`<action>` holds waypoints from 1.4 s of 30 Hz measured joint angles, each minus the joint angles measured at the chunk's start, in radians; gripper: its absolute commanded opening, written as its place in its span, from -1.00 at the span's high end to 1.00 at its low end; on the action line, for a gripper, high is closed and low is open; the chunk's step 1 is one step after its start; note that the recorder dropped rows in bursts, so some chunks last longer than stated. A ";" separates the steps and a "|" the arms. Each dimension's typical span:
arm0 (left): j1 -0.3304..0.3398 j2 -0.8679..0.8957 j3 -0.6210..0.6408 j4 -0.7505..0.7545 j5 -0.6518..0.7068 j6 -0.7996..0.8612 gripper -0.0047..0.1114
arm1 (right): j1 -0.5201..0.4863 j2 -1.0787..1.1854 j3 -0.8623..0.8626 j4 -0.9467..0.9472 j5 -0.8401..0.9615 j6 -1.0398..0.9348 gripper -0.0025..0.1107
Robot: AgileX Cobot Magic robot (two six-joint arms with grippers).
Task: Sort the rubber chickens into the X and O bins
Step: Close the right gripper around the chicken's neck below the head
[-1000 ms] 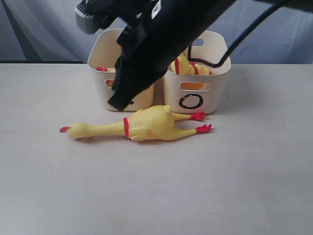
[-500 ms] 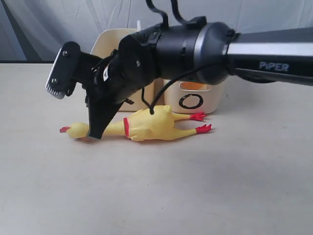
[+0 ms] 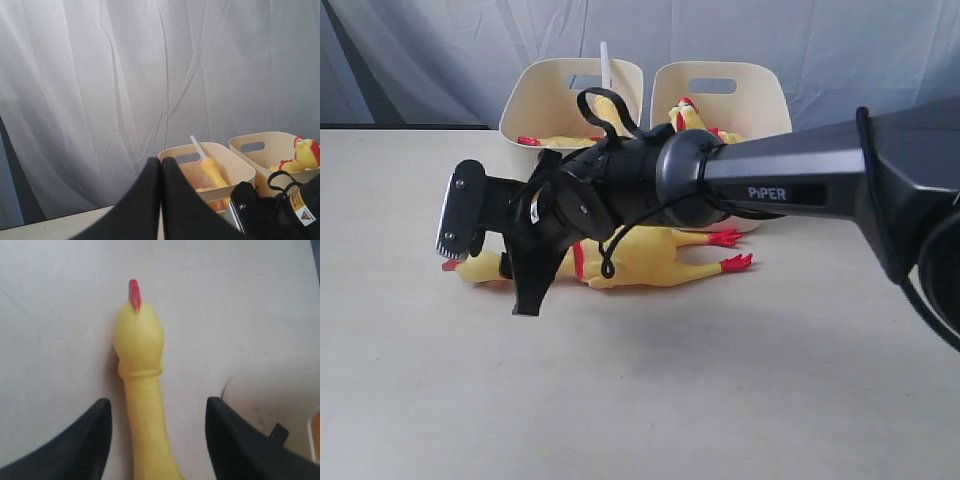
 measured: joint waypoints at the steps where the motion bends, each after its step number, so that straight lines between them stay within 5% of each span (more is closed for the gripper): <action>1: 0.000 0.000 0.000 0.000 0.000 0.000 0.92 | 0.000 0.006 0.000 -0.007 -0.005 -0.002 0.02; 31: 0.000 0.000 0.000 0.000 0.000 0.000 0.92 | 0.000 0.197 -0.167 -0.062 0.026 -0.004 0.03; 42: 0.000 0.000 0.000 0.000 0.000 0.000 0.92 | 0.000 0.206 -0.174 -0.075 0.041 -0.007 0.97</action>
